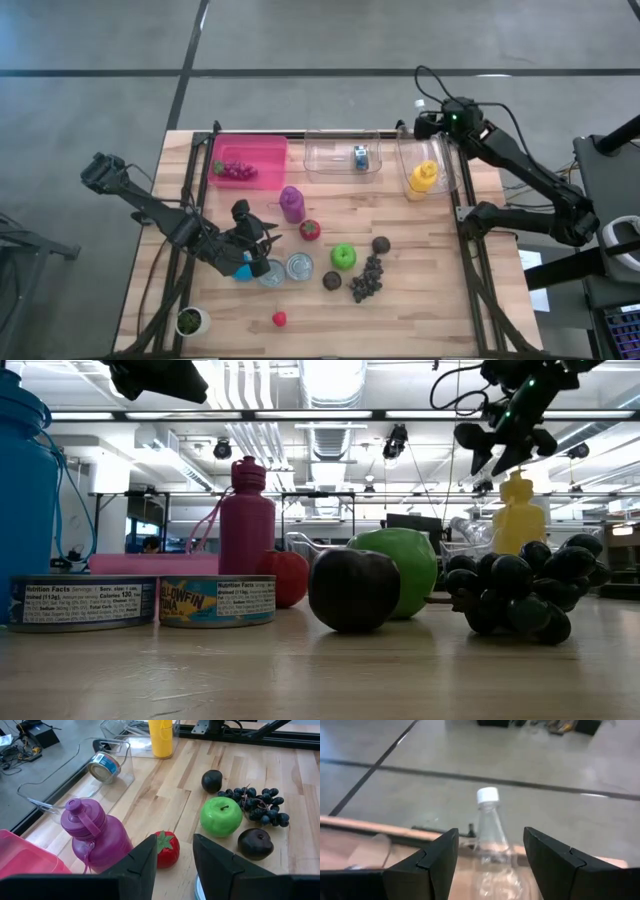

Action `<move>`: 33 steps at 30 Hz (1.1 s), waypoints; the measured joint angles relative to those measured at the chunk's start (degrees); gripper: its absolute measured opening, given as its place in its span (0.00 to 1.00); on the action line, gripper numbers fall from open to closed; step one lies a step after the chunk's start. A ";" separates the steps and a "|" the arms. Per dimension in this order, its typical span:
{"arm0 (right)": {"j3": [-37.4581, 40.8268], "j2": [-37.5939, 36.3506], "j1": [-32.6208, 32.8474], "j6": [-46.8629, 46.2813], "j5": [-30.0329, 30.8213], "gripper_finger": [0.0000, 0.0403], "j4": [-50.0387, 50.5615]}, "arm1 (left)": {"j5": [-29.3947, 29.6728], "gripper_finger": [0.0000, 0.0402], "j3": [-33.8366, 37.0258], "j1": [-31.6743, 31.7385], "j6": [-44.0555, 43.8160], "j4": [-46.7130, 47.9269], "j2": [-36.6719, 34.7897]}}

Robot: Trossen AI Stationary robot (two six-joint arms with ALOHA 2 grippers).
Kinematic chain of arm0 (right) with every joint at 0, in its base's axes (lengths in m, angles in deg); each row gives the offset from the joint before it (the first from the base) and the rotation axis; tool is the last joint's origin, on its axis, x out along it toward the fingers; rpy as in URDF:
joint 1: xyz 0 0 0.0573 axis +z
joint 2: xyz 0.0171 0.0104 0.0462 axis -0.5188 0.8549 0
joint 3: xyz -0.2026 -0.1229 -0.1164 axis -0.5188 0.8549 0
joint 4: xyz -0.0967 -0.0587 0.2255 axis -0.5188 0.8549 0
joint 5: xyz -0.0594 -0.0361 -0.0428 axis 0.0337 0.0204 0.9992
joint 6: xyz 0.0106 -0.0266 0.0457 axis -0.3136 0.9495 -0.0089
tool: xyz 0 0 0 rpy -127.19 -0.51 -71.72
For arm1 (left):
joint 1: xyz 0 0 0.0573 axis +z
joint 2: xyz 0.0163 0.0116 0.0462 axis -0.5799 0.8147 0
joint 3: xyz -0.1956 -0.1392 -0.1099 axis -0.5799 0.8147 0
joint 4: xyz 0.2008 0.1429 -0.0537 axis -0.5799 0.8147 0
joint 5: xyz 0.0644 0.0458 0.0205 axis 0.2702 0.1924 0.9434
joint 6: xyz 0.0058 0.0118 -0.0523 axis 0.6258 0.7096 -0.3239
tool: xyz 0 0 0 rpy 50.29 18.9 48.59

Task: Pick & Place Food Item
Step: Adjust the transparent water bottle in the right transparent bin

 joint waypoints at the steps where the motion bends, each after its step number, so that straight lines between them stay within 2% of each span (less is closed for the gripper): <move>1: -0.51 0.00 0.01 -0.01 -0.44 0.55 0.98 | 0.00 0.32 0.00 0.00 -0.02 0.00 0.00; 12: -3.11 0.02 0.02 -0.25 -0.91 0.55 4.65 | 0.00 0.32 0.00 0.00 0.00 0.00 0.00; 20: -3.84 0.25 0.00 0.16 -7.60 0.55 6.37 | 0.00 0.33 0.00 -0.01 0.00 0.00 0.00; 33: -4.45 5.77 -0.15 3.70 -6.12 0.55 6.94 | 0.00 0.32 0.00 0.00 0.00 0.02 0.00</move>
